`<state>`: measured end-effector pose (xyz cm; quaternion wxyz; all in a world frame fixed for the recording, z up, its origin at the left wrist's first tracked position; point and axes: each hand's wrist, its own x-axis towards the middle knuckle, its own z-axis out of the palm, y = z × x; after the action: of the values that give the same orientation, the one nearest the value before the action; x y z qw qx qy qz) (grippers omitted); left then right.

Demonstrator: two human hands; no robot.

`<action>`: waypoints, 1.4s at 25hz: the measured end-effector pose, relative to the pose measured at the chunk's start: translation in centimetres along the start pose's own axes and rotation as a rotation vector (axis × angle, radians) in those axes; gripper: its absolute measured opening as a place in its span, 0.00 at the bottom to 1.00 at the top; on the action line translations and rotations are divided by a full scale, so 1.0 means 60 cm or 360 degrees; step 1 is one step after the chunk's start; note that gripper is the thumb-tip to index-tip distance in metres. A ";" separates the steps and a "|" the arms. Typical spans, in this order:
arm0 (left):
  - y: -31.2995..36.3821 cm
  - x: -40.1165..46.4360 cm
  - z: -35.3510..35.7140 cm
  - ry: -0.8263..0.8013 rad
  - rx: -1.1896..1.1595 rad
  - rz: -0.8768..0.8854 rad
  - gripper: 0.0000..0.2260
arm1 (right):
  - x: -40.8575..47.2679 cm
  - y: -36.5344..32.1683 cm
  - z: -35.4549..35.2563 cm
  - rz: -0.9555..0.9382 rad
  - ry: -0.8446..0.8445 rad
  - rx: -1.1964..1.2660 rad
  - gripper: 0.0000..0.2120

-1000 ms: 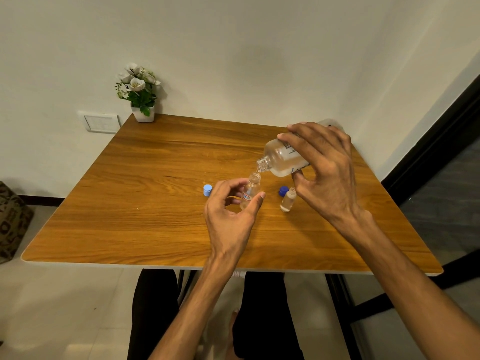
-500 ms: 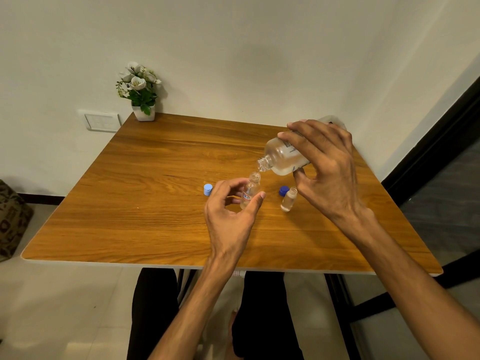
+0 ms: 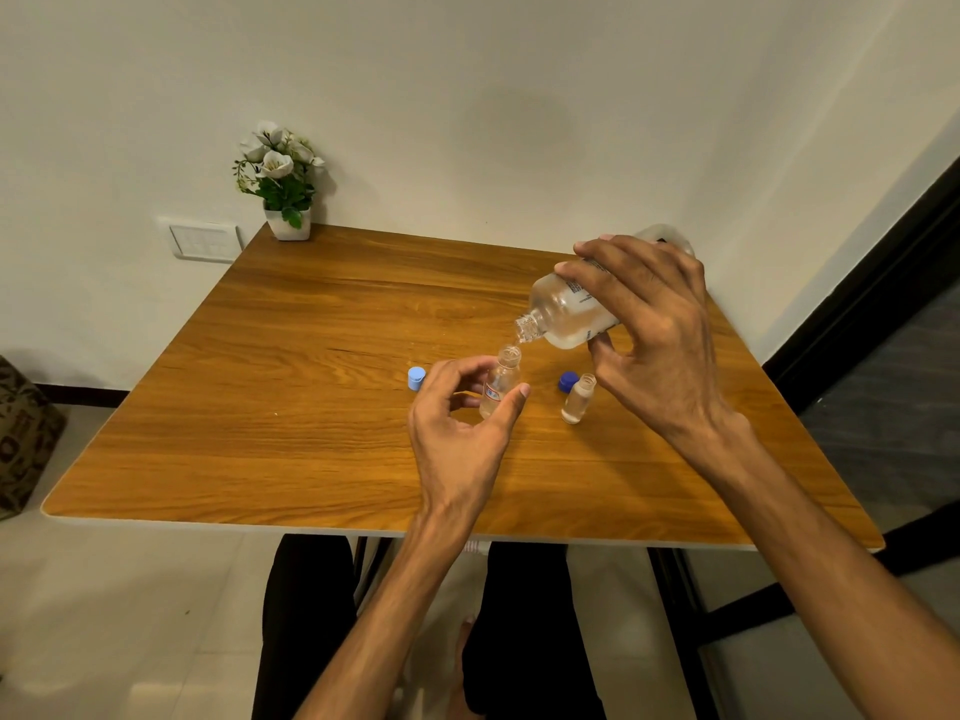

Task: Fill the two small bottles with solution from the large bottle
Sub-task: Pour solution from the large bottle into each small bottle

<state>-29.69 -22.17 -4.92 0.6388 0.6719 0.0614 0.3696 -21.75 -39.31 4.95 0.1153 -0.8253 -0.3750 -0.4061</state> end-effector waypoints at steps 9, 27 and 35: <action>0.003 0.001 -0.001 -0.0002 0.0016 -0.0023 0.14 | 0.005 -0.001 0.000 -0.0040 0.0018 -0.0009 0.30; 0.011 0.001 -0.002 -0.0001 0.0023 -0.0035 0.14 | 0.010 0.002 -0.002 -0.0107 -0.0003 -0.0080 0.29; 0.009 0.001 -0.002 -0.0002 0.0020 -0.0039 0.14 | 0.011 0.003 -0.001 -0.0138 0.0001 -0.0092 0.29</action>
<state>-29.90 -22.12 -4.43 0.6390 0.6754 0.0716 0.3611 -21.43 -39.11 5.52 0.0739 -0.8112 -0.3984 -0.4217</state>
